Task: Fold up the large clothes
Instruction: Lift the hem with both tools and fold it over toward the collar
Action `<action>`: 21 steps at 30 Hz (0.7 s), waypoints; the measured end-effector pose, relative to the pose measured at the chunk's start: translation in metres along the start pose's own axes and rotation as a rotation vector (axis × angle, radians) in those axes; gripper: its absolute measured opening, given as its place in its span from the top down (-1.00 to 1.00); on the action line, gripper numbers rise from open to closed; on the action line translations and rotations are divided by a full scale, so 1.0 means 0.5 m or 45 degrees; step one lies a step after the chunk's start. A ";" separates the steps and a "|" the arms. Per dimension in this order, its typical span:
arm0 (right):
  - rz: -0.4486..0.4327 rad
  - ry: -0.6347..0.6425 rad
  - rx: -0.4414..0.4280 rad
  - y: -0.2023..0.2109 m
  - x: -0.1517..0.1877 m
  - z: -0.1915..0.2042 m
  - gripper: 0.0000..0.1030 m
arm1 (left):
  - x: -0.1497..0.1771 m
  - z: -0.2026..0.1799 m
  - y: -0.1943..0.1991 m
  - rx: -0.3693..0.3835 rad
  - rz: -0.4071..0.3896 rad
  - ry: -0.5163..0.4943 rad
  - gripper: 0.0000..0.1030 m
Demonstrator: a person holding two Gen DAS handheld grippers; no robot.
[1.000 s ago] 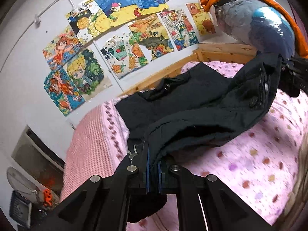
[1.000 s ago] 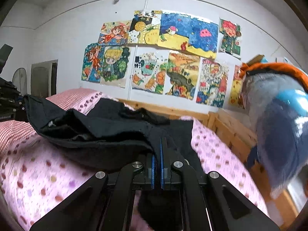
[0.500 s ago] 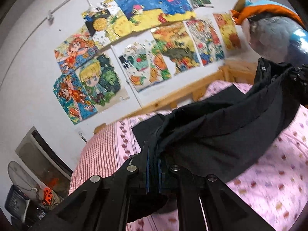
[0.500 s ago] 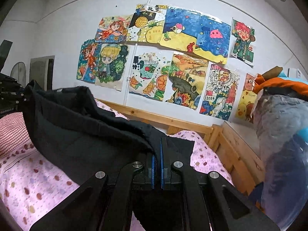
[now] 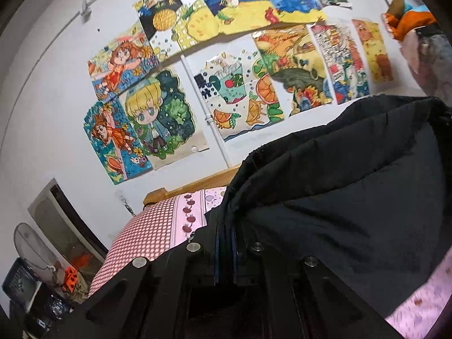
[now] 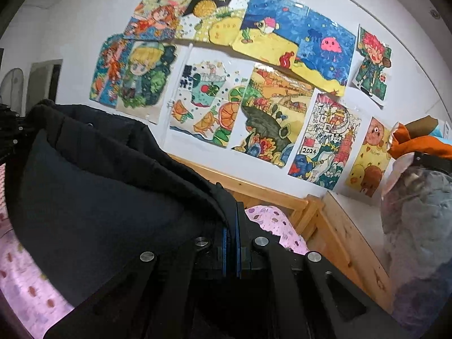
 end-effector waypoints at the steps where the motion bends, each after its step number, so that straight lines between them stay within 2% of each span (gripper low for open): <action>1: 0.006 -0.006 0.007 -0.022 -0.004 0.000 0.92 | -0.004 -0.003 -0.017 0.003 0.003 0.008 0.88; 6: 0.043 -0.012 0.037 -0.122 -0.005 0.006 0.92 | -0.011 -0.008 -0.107 0.038 -0.002 0.080 0.88; 9: 0.067 0.009 0.040 -0.179 -0.003 0.017 0.92 | -0.001 -0.020 -0.156 0.027 -0.016 0.060 0.88; 12: 0.077 0.037 0.045 -0.227 0.000 0.030 0.92 | 0.005 -0.026 -0.211 0.040 0.025 0.067 0.88; 16: 0.048 0.058 0.066 -0.265 0.012 0.047 0.92 | 0.011 -0.034 -0.250 0.051 0.029 0.062 0.88; 21: 0.066 0.048 0.071 -0.305 0.025 0.053 0.92 | 0.012 -0.039 -0.290 0.067 0.049 0.069 0.88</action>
Point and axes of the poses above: each gripper's, at about its wrist camera, not at the fingertips, and y roughly against the way its jaws point, z to its left, x to its underside, the point moved 1 cm from there along -y, roughly the way its jaws point, and after that the axes turned 1 degree about y, right-handed, at the moved point
